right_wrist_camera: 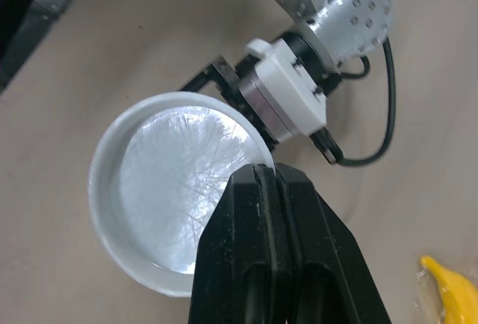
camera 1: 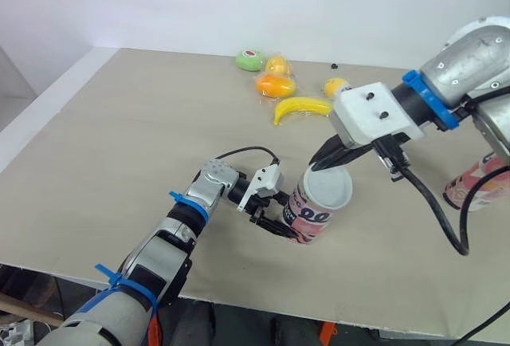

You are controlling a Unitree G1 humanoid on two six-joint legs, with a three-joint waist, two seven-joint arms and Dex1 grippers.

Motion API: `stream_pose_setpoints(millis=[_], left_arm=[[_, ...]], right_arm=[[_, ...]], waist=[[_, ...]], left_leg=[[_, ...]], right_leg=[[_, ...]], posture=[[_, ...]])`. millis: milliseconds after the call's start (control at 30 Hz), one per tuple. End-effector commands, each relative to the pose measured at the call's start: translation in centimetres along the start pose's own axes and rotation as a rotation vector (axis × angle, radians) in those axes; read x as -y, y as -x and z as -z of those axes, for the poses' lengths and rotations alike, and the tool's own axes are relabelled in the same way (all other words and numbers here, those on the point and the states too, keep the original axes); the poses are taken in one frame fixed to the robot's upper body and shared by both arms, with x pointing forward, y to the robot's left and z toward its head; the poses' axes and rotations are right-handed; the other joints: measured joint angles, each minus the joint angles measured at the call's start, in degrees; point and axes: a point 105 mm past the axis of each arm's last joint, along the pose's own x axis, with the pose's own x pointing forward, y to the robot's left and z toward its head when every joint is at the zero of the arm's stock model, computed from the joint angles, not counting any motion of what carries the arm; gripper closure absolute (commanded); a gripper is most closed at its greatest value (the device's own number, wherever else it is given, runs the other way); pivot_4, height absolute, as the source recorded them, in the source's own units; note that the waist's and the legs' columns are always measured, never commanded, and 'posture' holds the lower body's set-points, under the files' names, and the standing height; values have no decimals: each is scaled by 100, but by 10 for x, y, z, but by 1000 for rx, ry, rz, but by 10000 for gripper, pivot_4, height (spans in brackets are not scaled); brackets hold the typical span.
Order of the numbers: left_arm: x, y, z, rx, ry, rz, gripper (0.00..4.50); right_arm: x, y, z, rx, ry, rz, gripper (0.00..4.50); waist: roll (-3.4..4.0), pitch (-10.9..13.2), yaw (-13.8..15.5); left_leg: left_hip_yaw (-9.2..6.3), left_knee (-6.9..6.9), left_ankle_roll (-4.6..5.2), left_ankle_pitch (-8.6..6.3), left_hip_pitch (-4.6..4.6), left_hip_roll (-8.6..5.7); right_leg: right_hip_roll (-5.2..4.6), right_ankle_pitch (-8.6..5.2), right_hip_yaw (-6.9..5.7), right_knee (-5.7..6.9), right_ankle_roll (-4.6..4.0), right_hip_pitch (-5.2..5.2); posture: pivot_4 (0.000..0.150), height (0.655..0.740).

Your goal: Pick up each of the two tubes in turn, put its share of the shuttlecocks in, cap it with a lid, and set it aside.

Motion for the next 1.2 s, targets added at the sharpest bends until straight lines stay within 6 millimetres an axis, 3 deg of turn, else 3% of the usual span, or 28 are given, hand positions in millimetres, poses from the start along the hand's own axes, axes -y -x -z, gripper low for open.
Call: stream_pose_setpoints(millis=[33,467,567,833,967,1100,1200], left_arm=[[8,3,26,-74,96,-1,13611],[8,3,27,-65,103,-11,13611],[8,3,27,-63,105,-13,13611],[8,3,27,-61,104,-17,13611],[8,2,28,-61,105,-15,13611],[9,1,28,-62,105,-13,13611],[9,1,28,-62,103,-14,13611]], right_arm=[[-9,5,-4,2,20,-30,44450],[-11,-21,16,-67,60,-39,44450],[-7,-20,17,-81,75,-11,34524],[-7,-23,19,-91,81,-6,598],[-4,-21,16,-53,45,29,202],[13,7,-11,98,10,124,202],[11,25,-23,166,-22,128,202]], waist=[[0,0,0],[-7,-5,1],[-7,-6,0],[-7,-6,1],[-9,-7,0],[-6,-5,0],[-4,-2,13]], left_leg=[[0,0,0,0,0,0],[-3,0,0,0,4,1],[-3,2,0,0,10,2],[-2,5,-2,1,12,6],[-2,4,-2,1,12,6],[-1,4,-2,2,14,9],[0,3,-5,4,12,10]], right_leg=[[0,0,0,0,0,0],[4,-3,-1,0,0,2],[4,0,-1,0,1,3],[6,5,-2,0,-2,3],[6,5,-2,0,-2,4],[8,9,-2,0,-6,4],[8,12,-1,2,-9,16]], posture=[[1500,7179],[1500,7179],[1500,7179],[1500,7179],[1500,7179],[1500,7179],[1500,7179]])
